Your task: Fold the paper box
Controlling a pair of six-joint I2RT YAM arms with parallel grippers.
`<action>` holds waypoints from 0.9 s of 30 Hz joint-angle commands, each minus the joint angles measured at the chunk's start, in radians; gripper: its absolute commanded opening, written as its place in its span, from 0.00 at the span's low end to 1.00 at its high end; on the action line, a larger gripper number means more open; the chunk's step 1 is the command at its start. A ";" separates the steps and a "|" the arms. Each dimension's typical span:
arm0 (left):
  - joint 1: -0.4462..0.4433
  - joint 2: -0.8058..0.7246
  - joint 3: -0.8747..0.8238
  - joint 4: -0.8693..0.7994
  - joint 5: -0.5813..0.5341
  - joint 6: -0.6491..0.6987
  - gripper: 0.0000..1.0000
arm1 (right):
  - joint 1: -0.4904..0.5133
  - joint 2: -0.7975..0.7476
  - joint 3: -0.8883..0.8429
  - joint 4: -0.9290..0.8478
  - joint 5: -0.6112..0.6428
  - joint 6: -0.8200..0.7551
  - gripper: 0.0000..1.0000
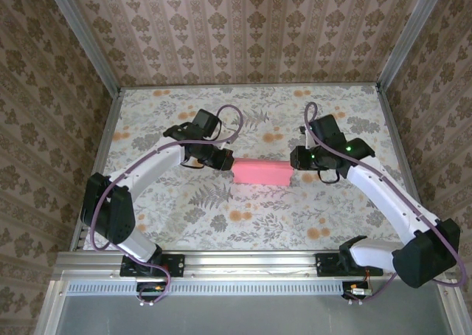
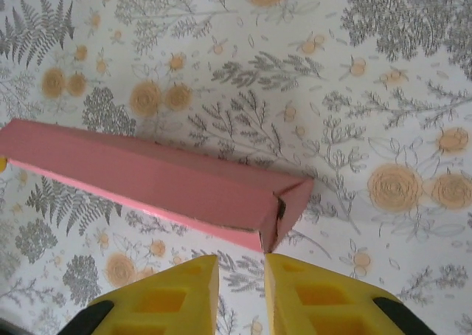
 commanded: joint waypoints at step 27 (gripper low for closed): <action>-0.004 -0.029 0.012 -0.034 0.070 -0.091 0.22 | -0.002 0.015 -0.145 0.112 0.060 0.069 0.13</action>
